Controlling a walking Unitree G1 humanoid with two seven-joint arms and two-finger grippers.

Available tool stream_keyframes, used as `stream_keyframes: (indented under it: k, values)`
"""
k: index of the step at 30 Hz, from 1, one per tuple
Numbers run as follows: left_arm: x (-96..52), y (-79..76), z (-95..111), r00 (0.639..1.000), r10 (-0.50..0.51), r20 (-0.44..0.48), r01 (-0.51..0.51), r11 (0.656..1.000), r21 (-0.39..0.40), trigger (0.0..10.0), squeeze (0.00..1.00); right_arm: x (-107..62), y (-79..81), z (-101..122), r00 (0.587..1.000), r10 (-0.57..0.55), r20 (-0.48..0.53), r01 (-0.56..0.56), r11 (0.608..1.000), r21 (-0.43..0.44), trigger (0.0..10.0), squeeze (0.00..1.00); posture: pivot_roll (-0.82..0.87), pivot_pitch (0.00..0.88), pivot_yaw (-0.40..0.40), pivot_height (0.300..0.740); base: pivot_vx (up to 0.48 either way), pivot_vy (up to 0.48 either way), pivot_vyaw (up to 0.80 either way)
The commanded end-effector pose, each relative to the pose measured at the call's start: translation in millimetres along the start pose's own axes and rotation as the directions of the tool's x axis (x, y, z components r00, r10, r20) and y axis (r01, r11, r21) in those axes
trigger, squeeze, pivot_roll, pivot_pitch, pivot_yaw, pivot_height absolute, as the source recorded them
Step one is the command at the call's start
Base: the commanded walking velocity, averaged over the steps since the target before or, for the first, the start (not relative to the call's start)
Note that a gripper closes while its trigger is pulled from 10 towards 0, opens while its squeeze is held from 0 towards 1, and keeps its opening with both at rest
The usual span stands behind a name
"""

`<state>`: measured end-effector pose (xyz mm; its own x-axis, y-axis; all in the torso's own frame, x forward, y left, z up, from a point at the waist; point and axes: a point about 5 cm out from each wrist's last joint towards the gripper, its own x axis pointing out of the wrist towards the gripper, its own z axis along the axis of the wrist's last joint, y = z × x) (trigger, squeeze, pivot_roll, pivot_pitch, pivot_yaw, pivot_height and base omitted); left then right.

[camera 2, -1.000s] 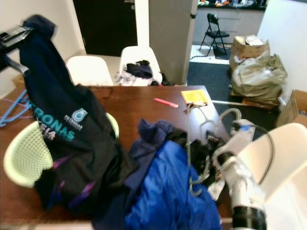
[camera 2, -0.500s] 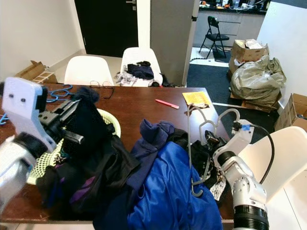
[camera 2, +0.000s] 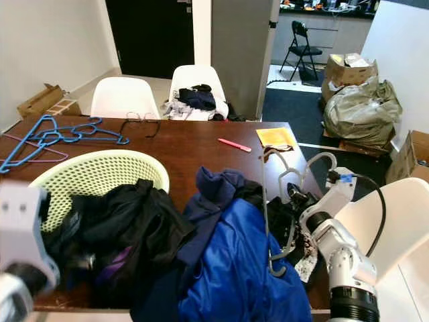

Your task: Hang hanger

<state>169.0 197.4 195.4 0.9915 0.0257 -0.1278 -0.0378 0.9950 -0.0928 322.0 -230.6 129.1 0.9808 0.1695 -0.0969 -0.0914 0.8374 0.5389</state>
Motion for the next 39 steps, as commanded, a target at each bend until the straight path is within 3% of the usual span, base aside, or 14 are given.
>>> stream_keyframes:
  k: [1, 6, 8, 10, 11, 15, 16, 17, 27, 32, 34, 39]
  values:
    - [-9.2, -10.7, 5, 0.996, -0.072, 0.049, 0.075, 0.995, -0.06, 0.0, 0.0, 0.6, -2.0, -11, 0.999, -0.002, -0.044, 0.003, 0.999, 0.032, 10.0, 0.0, 0.14, 0.022, -0.064, 0.74, 0.0, 0.0, 0.0]
    - [-20.0, -22.0, -3, 0.985, -0.172, 0.026, 0.173, 0.98, -0.099, 0.0, 0.0, 3.0, -0.8, -12, 0.998, 0.008, -0.054, -0.006, 0.999, 0.036, 10.0, 0.0, 0.15, 0.019, -0.072, 0.74, 0.0, 0.0, 0.0]
    - [-21.4, -20.3, -6, 0.986, -0.168, 0.004, 0.168, 0.982, -0.082, 3.6, 0.0, 4.7, 0.3, -12, 0.998, 0.015, -0.06, -0.012, 0.999, 0.038, 10.0, 0.0, 0.15, 0.013, -0.075, 0.74, 0.0, 0.0, 0.0]
    - [-21.7, -19.3, -7, 0.987, -0.162, -0.002, 0.162, 0.984, -0.081, 4.0, 0.0, 5.3, 0.7, -13, 0.998, 0.017, -0.061, -0.015, 0.999, 0.038, 10.0, 0.0, 0.15, 0.009, -0.075, 0.74, 0.0, 0.0, 0.0]
    - [-22.0, -18.1, -9, 0.988, -0.154, -0.016, 0.152, 0.986, -0.068, 10.0, 0.0, 5.7, 1.1, -13, 0.998, 0.019, -0.062, -0.016, 0.999, 0.039, 10.0, 0.0, 0.15, 0.008, -0.074, 0.74, 0.0, 0.0, 0.0]
    - [-23.1, -16.4, -11, 0.988, -0.145, -0.042, 0.144, 0.989, -0.034, 10.0, 0.0, 6.5, 1.3, -13, 0.998, 0.021, -0.063, -0.018, 0.999, 0.04, 10.0, 0.0, 0.15, 0.004, -0.071, 0.74, 0.0, 0.0, 0.0]
    - [-23.4, -14.5, -12, 0.989, -0.137, -0.052, 0.137, 0.991, -0.009, 10.0, 0.91, 6.8, 1.2, -14, 0.998, 0.021, -0.063, -0.019, 0.999, 0.041, 10.0, 0.0, 0.15, 0.0, -0.068, 0.74, 0.0, 0.0, 0.0]
    - [-23.3, -11.9, -11, 0.99, -0.131, -0.051, 0.132, 0.991, 0.011, 10.0, 1.0, 6.9, 1.2, -14, 0.998, 0.022, -0.062, -0.019, 0.999, 0.042, 10.0, 0.0, 0.15, 0.0, -0.068, 0.74, 0.0, 0.0, 0.0]
    - [-15.4, 1.6, 6, 0.994, -0.099, 0.035, 0.097, 0.993, 0.067, 10.0, 1.0, 7.6, 1.1, -13, 0.998, 0.025, -0.062, -0.023, 0.999, 0.044, 10.0, 0.0, 0.15, 0.0, -0.07, 0.74, 0.0, 0.0, 0.0]
    - [1.7, 12.0, 46, 0.97, -0.083, 0.229, 0.062, 0.993, 0.096, 10.0, 1.0, 8.0, 0.9, -12, 0.998, 0.028, -0.062, -0.025, 0.999, 0.044, 10.0, 0.0, 0.14, 0.0, -0.079, 0.74, 0.0, 0.0, 0.0]
    - [9.9, 14.7, 63, 0.947, -0.074, 0.313, 0.061, 0.997, 0.052, 10.0, 1.0, 7.8, 0.8, -11, 0.998, 0.027, -0.062, -0.025, 0.999, 0.043, 10.0, 0.0, 0.14, 0.001, -0.08, 0.74, 0.0, 0.0, 0.0]
    - [13.8, 17.6, 68, 0.941, -0.057, 0.335, 0.044, 0.998, 0.046, 10.0, 1.0, 7.7, 0.6, -11, 0.998, 0.027, -0.062, -0.024, 0.999, 0.042, 10.0, 0.0, 0.13, 0.004, -0.084, 0.74, 0.0, 0.0, 0.0]
